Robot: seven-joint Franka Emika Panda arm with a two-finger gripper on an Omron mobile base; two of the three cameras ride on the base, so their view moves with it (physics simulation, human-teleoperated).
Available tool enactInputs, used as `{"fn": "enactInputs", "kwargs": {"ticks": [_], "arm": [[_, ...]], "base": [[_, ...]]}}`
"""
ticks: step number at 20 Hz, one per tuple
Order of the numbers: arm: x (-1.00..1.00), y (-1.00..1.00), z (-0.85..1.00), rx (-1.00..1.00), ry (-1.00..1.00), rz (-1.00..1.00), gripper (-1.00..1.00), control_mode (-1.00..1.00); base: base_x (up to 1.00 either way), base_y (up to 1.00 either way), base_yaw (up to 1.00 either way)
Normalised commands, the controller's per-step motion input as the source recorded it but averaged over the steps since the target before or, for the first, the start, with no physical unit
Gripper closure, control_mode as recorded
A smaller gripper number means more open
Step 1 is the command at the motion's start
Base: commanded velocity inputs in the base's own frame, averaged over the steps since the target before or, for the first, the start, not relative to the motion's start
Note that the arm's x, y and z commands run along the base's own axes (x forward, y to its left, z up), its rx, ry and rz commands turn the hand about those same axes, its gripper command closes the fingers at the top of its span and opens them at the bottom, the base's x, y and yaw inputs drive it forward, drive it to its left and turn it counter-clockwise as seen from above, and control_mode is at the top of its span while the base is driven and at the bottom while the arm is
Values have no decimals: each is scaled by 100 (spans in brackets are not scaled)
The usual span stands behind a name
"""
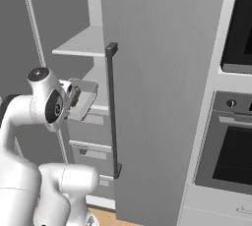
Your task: Take the meat container that has the fish and place it on the second highest rack of the freezer. Then take the vegetable container that has the lemon and mushroom and place it on the highest rack of the freezer.
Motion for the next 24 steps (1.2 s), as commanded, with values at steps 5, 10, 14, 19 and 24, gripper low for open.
{"fn": "enactInputs", "kwargs": {"ticks": [5,10,14,19,24], "arm": [[72,13,-43,0,1,5,100,-100],[63,2,-27,0,0,0,100,-100],[64,5,-19,0,0,0,100,-100],[60,16,-19,0,0,0,100,-100],[60,8,-7,0,0,0,100,-100]], "base": [[0,0,0],[0,0,0],[0,0,0],[0,0,0],[0,0,0]]}}
